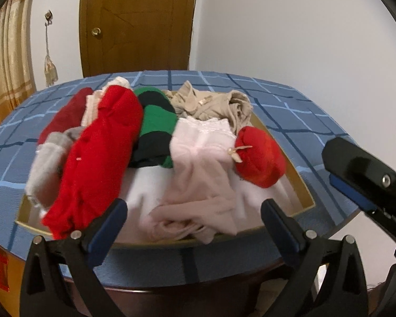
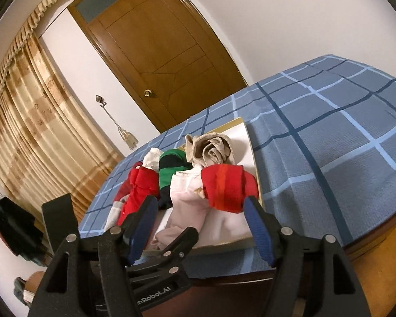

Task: Take underwear out of drawer
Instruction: 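Withdraw both tools from the tray and move them down into the drawer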

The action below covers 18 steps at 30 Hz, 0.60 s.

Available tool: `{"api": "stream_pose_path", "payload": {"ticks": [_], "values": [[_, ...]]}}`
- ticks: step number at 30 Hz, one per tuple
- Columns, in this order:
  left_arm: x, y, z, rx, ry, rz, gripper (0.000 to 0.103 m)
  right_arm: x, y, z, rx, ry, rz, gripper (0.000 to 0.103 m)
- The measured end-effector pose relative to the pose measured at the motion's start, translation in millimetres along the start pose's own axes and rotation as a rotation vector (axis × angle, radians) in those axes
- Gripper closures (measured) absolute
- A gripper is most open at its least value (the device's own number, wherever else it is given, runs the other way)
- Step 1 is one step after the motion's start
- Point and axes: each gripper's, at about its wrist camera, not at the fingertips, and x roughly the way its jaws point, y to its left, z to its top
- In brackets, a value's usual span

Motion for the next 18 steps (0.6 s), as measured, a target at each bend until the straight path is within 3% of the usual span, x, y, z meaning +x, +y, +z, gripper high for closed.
{"api": "stream_pose_path", "payload": {"ticks": [8,18], "values": [[-20.8,9.6,-12.8,0.058,-0.043,0.059,0.001,-11.2,10.2,-13.6,-0.075,-0.059,-0.038,0.033],[-35.6,13.4,-29.2,0.095,-0.032,0.048,0.001,-19.6,20.3,-31.6,-0.115,-0.024,-0.048,0.033]]}}
